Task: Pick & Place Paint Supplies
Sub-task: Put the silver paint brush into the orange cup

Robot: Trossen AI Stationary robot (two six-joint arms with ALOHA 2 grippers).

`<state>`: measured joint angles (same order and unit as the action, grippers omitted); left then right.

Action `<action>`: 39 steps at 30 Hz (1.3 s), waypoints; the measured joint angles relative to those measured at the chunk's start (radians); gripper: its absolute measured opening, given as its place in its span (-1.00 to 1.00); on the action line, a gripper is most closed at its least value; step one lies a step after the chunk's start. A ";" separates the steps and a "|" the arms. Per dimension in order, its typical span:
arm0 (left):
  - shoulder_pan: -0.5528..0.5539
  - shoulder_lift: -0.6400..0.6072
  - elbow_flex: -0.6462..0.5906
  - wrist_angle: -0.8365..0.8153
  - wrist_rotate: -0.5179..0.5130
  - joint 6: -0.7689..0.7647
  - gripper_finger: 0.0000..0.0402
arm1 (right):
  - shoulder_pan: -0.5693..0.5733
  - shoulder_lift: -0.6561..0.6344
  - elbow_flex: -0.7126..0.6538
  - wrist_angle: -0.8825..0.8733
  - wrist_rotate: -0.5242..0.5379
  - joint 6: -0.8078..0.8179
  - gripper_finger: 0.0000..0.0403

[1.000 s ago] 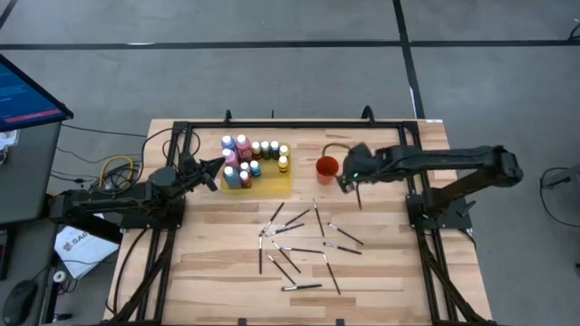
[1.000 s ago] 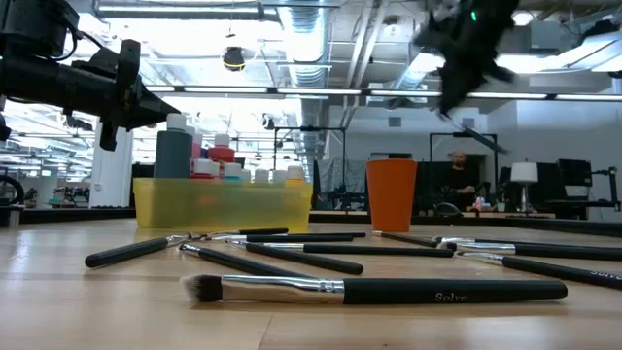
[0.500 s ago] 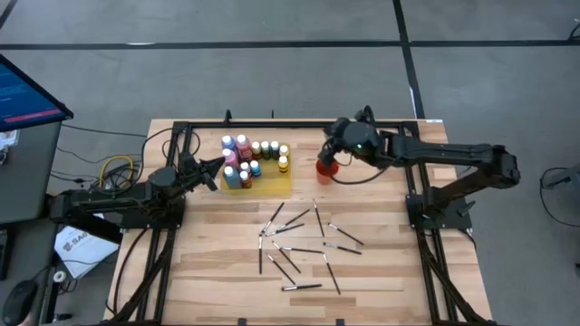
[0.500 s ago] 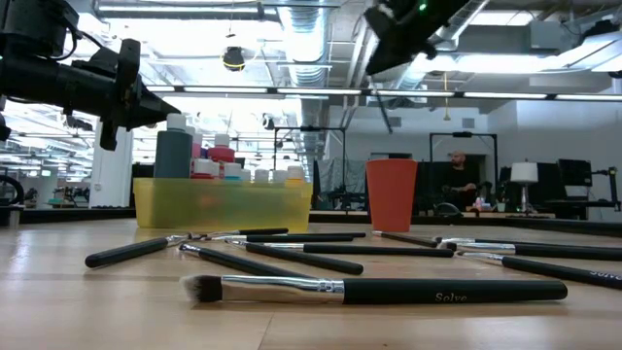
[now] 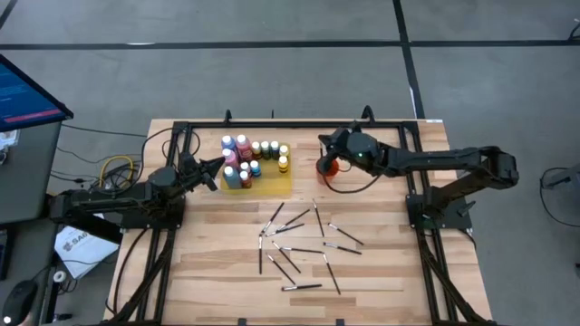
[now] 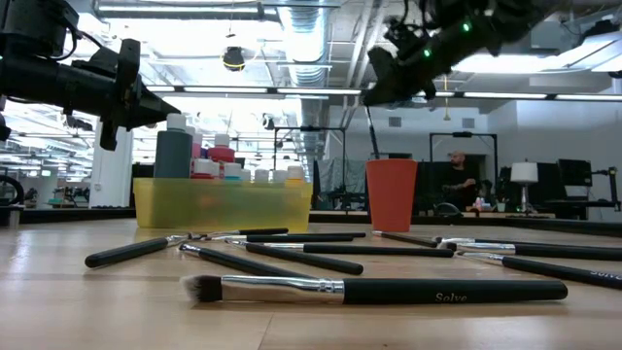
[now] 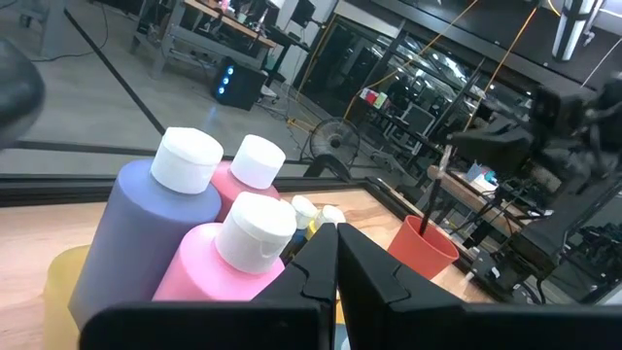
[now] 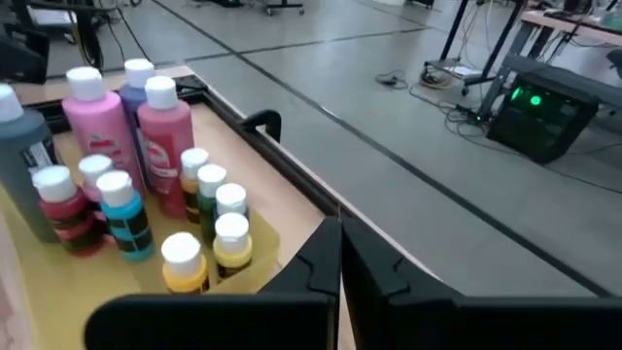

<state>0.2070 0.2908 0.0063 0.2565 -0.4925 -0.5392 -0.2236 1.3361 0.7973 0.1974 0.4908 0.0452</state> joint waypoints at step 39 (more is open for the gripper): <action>0.000 0.000 0.000 0.008 0.000 0.000 -0.99 | -0.015 -0.003 -0.215 0.244 -0.023 -0.082 -0.57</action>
<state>0.2070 0.2909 0.0063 0.2648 -0.4927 -0.5392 -0.2386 1.3334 0.5823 0.4411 0.4675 -0.0364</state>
